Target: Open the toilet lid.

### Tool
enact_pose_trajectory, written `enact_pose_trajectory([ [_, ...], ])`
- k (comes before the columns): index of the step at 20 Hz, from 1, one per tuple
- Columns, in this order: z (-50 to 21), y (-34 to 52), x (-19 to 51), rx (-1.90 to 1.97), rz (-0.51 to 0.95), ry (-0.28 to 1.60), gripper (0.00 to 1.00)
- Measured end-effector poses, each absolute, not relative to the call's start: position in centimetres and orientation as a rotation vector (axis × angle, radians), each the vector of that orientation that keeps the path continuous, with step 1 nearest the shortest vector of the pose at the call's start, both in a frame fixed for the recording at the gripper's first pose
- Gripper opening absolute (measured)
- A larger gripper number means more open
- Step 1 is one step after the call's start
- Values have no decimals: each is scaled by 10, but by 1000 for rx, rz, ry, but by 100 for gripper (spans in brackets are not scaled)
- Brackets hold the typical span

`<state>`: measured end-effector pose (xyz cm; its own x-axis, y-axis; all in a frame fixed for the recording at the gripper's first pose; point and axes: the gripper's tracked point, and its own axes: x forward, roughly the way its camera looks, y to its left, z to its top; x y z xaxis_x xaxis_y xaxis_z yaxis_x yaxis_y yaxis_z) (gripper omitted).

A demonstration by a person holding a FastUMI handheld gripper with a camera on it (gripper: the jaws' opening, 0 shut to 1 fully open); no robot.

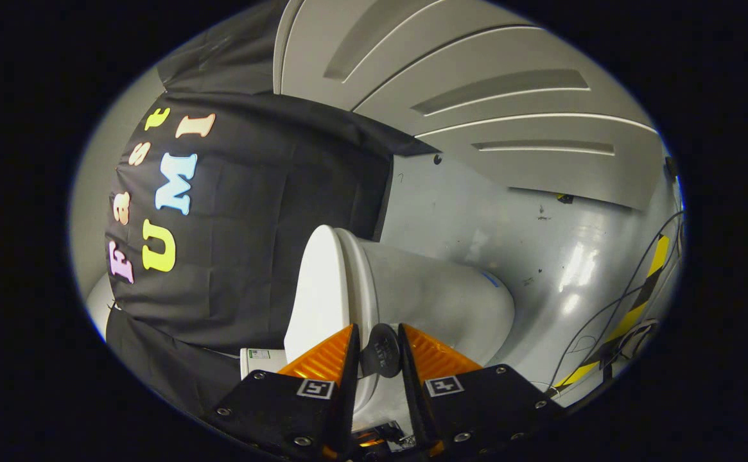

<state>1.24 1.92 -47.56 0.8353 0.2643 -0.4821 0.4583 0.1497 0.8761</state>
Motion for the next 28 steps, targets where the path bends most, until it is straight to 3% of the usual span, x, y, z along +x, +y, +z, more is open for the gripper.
enact_pose_trajectory([
  [3,-477,19,11,1496,-158,598,21],
  [10,-472,17,13,1469,-149,582,14],
  [13,-469,16,11,1463,-148,571,1],
  [28,-412,7,17,1109,-183,562,0],
])
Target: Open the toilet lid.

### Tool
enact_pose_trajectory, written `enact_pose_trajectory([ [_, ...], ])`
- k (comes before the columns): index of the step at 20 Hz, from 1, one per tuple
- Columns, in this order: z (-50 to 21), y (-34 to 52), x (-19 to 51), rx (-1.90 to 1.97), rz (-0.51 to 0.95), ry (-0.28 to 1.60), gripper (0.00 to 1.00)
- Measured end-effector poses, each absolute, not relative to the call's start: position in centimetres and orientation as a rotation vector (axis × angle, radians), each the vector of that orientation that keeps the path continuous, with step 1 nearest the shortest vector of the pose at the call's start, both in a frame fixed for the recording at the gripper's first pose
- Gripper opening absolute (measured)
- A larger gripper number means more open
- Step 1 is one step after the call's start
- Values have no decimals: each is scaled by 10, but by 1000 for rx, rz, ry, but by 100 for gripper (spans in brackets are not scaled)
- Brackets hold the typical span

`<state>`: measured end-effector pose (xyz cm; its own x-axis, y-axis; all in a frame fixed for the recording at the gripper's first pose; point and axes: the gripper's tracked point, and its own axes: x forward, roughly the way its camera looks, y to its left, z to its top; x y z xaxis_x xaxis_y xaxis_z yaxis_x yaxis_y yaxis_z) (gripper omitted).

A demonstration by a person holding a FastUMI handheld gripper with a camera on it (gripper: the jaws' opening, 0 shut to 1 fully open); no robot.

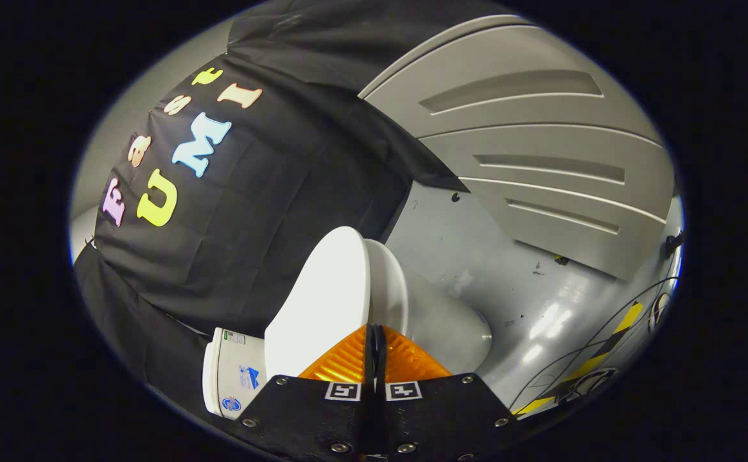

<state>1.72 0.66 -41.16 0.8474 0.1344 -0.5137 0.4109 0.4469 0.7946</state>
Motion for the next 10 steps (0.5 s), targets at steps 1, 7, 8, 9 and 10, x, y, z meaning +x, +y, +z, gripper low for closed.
enact_pose_trajectory([
  [1,-404,7,18,1097,-189,555,0],
  [7,-348,6,25,973,-182,507,0],
  [8,-340,6,25,959,-188,502,0],
  [9,-334,7,26,949,-194,497,0],
  [10,-329,8,27,943,-199,487,0],
])
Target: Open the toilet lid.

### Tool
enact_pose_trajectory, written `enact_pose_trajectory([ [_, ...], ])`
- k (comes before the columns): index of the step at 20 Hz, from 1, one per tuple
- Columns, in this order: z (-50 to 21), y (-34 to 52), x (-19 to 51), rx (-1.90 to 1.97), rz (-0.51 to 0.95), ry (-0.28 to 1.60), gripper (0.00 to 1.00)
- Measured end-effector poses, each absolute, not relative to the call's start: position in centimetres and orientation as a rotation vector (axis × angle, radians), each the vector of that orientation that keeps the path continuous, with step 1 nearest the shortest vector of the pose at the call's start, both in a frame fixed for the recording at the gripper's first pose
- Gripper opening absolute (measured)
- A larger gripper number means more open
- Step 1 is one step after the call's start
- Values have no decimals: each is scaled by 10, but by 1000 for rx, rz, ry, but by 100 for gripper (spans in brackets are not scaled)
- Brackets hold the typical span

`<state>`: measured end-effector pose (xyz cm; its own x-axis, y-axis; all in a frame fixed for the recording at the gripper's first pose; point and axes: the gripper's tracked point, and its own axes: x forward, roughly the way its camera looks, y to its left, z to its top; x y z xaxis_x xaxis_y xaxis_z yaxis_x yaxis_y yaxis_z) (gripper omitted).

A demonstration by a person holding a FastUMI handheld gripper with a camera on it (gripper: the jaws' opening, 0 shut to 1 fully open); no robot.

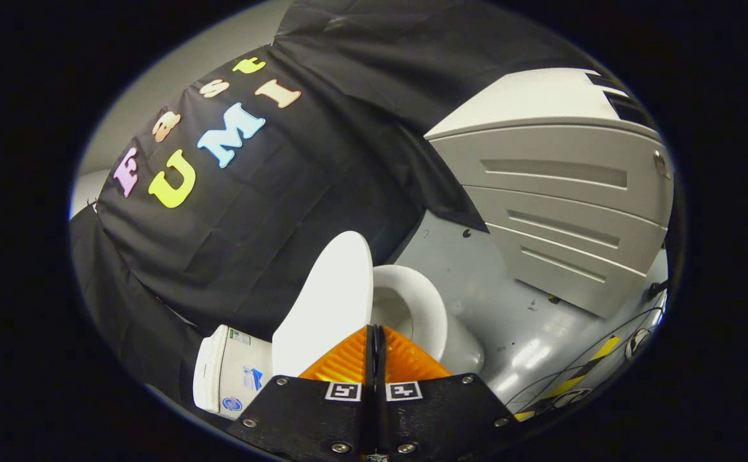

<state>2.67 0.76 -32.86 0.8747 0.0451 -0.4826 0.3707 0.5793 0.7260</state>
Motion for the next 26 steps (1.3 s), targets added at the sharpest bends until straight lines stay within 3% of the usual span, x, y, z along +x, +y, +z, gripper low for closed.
enact_pose_trajectory([
  [7,-294,13,29,897,-197,429,0],
  [18,-177,57,40,734,-125,285,0],
  [26,-140,83,43,593,-131,280,0],
])
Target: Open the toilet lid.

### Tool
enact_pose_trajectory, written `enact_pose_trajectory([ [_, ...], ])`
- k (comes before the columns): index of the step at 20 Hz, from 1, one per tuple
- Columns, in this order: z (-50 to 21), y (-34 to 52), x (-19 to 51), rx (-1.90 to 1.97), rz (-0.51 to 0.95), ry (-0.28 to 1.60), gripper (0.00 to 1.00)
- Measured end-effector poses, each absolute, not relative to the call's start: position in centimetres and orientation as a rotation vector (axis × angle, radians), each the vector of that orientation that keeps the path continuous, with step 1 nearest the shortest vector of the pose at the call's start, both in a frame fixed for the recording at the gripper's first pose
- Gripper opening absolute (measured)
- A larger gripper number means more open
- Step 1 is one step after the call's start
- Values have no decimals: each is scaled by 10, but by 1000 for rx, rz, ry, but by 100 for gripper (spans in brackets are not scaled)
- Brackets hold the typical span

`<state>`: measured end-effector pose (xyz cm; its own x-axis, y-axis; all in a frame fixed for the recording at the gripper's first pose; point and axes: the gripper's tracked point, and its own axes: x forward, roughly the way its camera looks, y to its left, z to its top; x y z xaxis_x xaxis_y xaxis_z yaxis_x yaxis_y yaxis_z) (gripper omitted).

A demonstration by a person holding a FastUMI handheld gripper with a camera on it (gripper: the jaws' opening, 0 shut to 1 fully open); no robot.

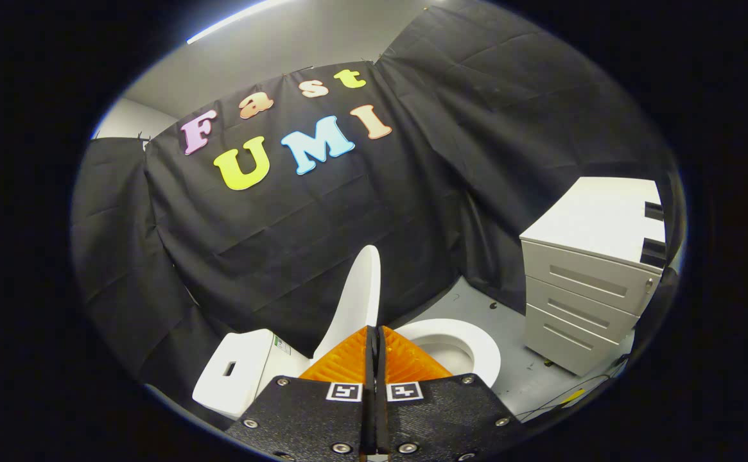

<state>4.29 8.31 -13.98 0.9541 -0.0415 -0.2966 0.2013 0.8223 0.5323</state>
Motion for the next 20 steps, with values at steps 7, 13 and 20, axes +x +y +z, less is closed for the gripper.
enact_pose_trajectory([
  [7,-106,111,46,421,-106,260,0],
  [13,-80,138,50,291,-90,238,0],
  [20,-50,182,51,178,-57,191,0],
])
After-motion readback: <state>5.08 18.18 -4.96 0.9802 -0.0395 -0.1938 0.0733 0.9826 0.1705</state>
